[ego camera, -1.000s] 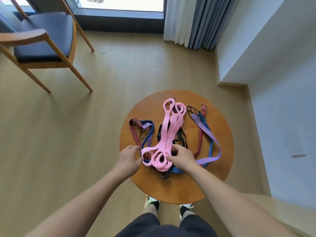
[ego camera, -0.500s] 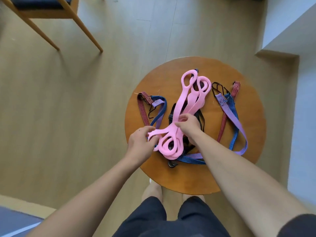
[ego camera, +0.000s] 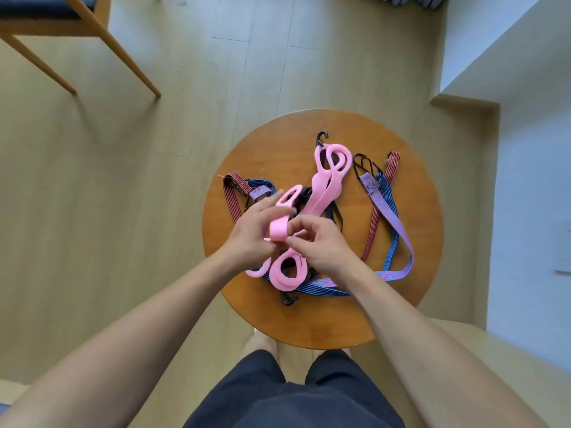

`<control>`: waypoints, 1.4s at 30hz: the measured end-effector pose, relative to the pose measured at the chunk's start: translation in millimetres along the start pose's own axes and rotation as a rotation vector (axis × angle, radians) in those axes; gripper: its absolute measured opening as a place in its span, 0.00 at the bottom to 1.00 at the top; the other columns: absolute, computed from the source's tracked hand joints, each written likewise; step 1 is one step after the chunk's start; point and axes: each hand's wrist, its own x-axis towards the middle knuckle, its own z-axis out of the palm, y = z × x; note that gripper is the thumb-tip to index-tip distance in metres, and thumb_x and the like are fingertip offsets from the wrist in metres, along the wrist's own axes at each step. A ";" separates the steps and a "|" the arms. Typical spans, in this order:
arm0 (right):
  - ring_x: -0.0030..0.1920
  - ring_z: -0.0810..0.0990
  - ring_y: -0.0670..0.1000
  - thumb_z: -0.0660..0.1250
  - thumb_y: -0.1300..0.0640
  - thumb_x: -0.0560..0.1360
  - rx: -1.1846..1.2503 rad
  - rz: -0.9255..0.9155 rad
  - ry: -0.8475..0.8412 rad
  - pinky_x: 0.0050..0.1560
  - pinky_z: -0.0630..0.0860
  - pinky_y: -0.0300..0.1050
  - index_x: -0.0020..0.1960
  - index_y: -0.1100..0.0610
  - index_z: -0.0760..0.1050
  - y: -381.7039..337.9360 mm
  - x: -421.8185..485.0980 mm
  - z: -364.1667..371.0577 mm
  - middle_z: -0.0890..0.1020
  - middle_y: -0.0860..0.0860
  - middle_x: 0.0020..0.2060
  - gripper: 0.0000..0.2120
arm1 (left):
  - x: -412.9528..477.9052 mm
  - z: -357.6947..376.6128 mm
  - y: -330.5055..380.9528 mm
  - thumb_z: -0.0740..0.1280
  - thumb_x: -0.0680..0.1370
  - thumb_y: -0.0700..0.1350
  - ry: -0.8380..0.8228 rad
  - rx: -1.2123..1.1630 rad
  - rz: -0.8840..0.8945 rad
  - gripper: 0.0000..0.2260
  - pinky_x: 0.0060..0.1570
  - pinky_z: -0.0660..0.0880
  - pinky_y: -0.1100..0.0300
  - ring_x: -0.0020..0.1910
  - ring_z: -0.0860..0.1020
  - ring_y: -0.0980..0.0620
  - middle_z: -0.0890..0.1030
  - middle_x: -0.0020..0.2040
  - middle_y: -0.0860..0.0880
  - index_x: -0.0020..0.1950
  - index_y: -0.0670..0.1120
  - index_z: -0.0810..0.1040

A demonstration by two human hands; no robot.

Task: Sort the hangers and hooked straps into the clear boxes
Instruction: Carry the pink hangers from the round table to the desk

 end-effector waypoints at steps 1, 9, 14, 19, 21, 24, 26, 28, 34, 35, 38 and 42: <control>0.35 0.79 0.44 0.71 0.64 0.74 0.041 -0.009 0.001 0.37 0.76 0.39 0.40 0.48 0.82 -3.3 -2.0 -2.9 0.83 0.44 0.34 0.11 | 0.1 -0.1 -1.3 0.78 0.71 0.35 0.022 -0.006 -0.003 0.23 0.74 0.66 0.56 0.77 0.68 0.56 0.75 0.75 0.53 0.64 0.51 0.84; 0.39 0.83 0.52 0.63 0.70 0.75 0.140 0.374 0.362 0.36 0.78 0.42 0.57 0.58 0.76 40.4 61.1 -36.6 0.81 0.55 0.47 0.13 | -12.1 -11.0 -0.6 0.75 0.75 0.37 0.194 -0.321 -0.191 0.15 0.60 0.80 0.42 0.56 0.84 0.52 0.88 0.51 0.53 0.43 0.59 0.85; 0.32 0.84 0.56 0.62 0.67 0.70 -0.089 0.532 0.410 0.29 0.81 0.46 0.45 0.63 0.79 64.0 95.4 -27.4 0.84 0.59 0.40 0.08 | -16.1 -14.4 -1.4 0.68 0.68 0.37 0.272 -0.515 -0.222 0.08 0.49 0.81 0.51 0.47 0.86 0.47 0.88 0.45 0.44 0.41 0.49 0.78; 0.37 0.85 0.60 0.70 0.60 0.71 -0.176 0.612 0.507 0.34 0.83 0.49 0.48 0.62 0.79 67.3 107.0 -15.1 0.84 0.59 0.40 0.08 | -10.7 -16.1 -8.2 0.69 0.70 0.39 0.321 -0.665 -0.257 0.07 0.49 0.78 0.48 0.41 0.82 0.43 0.81 0.38 0.43 0.46 0.45 0.73; 0.41 0.85 0.60 0.71 0.59 0.72 -0.188 0.639 0.518 0.40 0.84 0.51 0.51 0.62 0.79 69.2 110.6 -13.3 0.85 0.59 0.43 0.09 | -7.1 -14.8 -9.2 0.72 0.73 0.46 0.353 -0.754 -0.340 0.12 0.48 0.78 0.50 0.41 0.81 0.47 0.79 0.41 0.44 0.51 0.45 0.73; 0.45 0.84 0.59 0.72 0.58 0.73 -0.301 0.660 0.528 0.44 0.82 0.49 0.54 0.60 0.80 67.0 111.1 -11.6 0.84 0.56 0.47 0.11 | -3.2 -14.5 -8.7 0.74 0.79 0.47 0.397 -0.847 -0.398 0.12 0.47 0.78 0.52 0.39 0.81 0.50 0.80 0.40 0.48 0.56 0.44 0.74; 0.42 0.80 0.57 0.73 0.56 0.73 -0.346 0.649 0.550 0.39 0.75 0.44 0.53 0.59 0.80 65.3 108.9 -9.7 0.83 0.54 0.46 0.11 | -3.0 -15.6 -7.5 0.72 0.81 0.43 0.398 -0.851 -0.391 0.10 0.51 0.80 0.46 0.44 0.83 0.47 0.82 0.45 0.43 0.58 0.42 0.74; 0.42 0.80 0.57 0.72 0.58 0.73 -0.306 0.664 0.571 0.40 0.76 0.45 0.52 0.59 0.80 68.0 106.6 -8.6 0.84 0.55 0.47 0.08 | -3.8 -17.7 -5.1 0.72 0.80 0.39 0.396 -0.793 -0.358 0.09 0.55 0.81 0.44 0.49 0.85 0.43 0.84 0.50 0.38 0.55 0.42 0.73; 0.44 0.84 0.58 0.69 0.62 0.71 -0.184 0.629 0.647 0.46 0.84 0.52 0.49 0.58 0.81 76.5 97.5 -5.5 0.84 0.55 0.44 0.08 | -5.5 -19.7 -1.8 0.72 0.77 0.31 0.424 -0.650 -0.276 0.15 0.40 0.80 0.58 0.41 0.81 0.49 0.80 0.45 0.44 0.53 0.46 0.70; 0.43 0.84 0.58 0.70 0.62 0.71 -0.168 0.619 0.663 0.46 0.84 0.52 0.50 0.58 0.81 75.4 98.1 -4.4 0.84 0.55 0.44 0.08 | -5.3 -19.6 -1.0 0.72 0.77 0.30 0.434 -0.655 -0.272 0.16 0.38 0.80 0.60 0.38 0.81 0.53 0.79 0.44 0.47 0.54 0.47 0.71; 0.39 0.84 0.56 0.76 0.59 0.70 -0.054 0.632 0.674 0.40 0.82 0.48 0.49 0.59 0.80 71.5 100.4 -1.2 0.84 0.55 0.41 0.10 | -5.5 -19.2 -1.2 0.73 0.76 0.29 0.439 -0.700 -0.263 0.19 0.33 0.79 0.64 0.32 0.81 0.60 0.77 0.43 0.49 0.59 0.47 0.72; 0.33 0.82 0.55 0.79 0.57 0.69 0.040 0.664 0.639 0.33 0.78 0.45 0.47 0.61 0.80 72.3 104.7 4.0 0.85 0.56 0.38 0.12 | -9.9 -19.9 -3.1 0.73 0.76 0.32 0.404 -0.728 -0.245 0.18 0.36 0.79 0.67 0.34 0.80 0.62 0.76 0.46 0.47 0.60 0.47 0.72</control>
